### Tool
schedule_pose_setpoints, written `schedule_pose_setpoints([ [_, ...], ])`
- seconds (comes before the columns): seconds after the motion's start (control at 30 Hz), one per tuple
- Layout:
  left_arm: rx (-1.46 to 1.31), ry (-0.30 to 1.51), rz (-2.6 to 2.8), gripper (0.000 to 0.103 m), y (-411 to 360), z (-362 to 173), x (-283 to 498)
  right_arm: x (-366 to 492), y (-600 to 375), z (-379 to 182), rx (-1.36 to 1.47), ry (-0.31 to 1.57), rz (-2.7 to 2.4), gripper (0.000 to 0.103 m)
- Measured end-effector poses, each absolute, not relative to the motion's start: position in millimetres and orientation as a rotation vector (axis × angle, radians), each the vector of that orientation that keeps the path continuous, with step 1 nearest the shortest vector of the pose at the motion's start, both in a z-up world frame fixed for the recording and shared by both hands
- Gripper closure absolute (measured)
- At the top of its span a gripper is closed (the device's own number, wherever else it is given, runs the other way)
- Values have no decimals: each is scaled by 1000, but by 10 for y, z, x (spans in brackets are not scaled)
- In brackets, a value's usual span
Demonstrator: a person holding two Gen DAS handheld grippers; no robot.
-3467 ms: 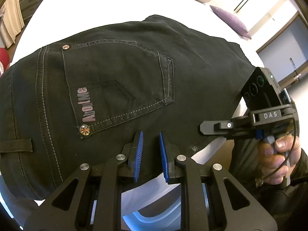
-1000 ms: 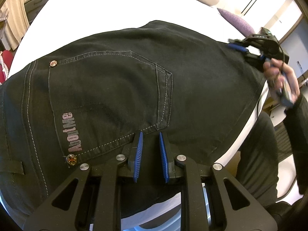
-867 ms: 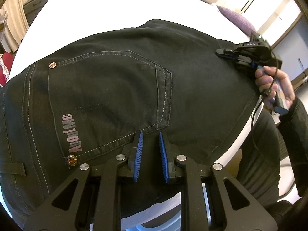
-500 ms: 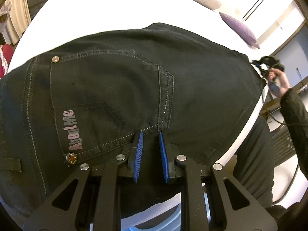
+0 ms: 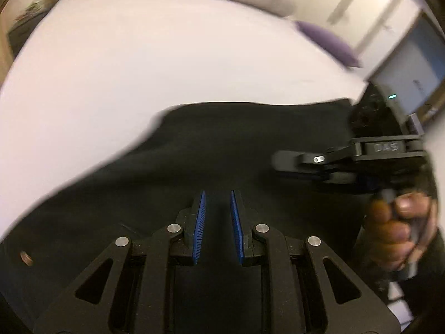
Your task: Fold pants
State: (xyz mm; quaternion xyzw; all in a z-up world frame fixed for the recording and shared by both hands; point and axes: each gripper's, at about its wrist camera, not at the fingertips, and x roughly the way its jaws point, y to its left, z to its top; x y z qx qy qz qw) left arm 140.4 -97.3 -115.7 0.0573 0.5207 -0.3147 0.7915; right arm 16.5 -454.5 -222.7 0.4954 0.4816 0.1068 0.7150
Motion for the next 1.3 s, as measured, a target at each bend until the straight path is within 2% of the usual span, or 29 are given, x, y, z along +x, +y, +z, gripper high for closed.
schedule_pose_setpoints([
  [0.03, 134, 1127, -643, 86, -886, -1204, 1466, 207, -4666, -2293, 1093, 1071, 179, 103],
  [0.1, 48, 1147, -599, 86, -539, -1260, 1583, 94, -4970, -2358, 1162, 997, 108, 103],
  [0.23, -84, 1119, -481, 86, 318, -1275, 1613, 150, -5146, -2140, 1138, 904, -145, 102],
  [0.27, -112, 1109, -446, 86, 487, -1260, 1604, 39, -5104, -2031, 1115, 911, -142, 95],
  [0.37, -203, 1049, -390, 86, 914, -1089, 1494, -37, -4607, -1809, 1093, 931, 83, 94],
  [0.47, -219, 1004, -430, 86, 970, -857, 1223, -44, -3791, -1775, 1074, 1027, 347, 89],
  [0.6, -116, 1026, -514, 86, 641, -886, 795, -121, -2985, -2171, 1075, 1164, 459, 89],
  [0.63, -62, 1050, -509, 86, 564, -982, 737, -108, -2988, -2299, 1085, 1178, 422, 94],
  [0.67, -22, 1069, -489, 86, 498, -1114, 699, -152, -3088, -2379, 1128, 1158, 413, 103],
  [0.77, -87, 1069, -518, 86, 633, -1260, 697, -266, -3679, -2268, 1109, 1053, 267, 103],
  [0.9, -94, 1071, -515, 86, 699, -1222, 729, -764, -5083, -2219, 1234, 829, -16, 103],
  [1.0, -78, 1070, -500, 86, 624, -1209, 809, -1243, -5988, -1951, 1151, 718, -282, 103],
  [1.03, -70, 1068, -491, 86, 609, -1171, 805, -1451, -6268, -1827, 1153, 674, -363, 98],
  [1.1, -43, 1062, -443, 86, 546, -1093, 774, -1785, -6523, -1589, 1154, 585, -441, 63],
  [1.13, -26, 1059, -414, 86, 520, -976, 742, -1972, -6603, -1442, 1136, 540, -475, 34],
  [1.17, -23, 1045, -413, 86, 510, -877, 745, -2144, -6640, -1308, 1107, 503, -496, 22],
  [1.23, -30, 1000, -450, 86, 417, -661, 716, -2433, -6613, -1144, 1090, 444, -474, 21],
  [1.3, -31, 980, -497, 86, 257, -528, 744, -2761, -6667, -1208, 1169, 396, -446, 21],
])
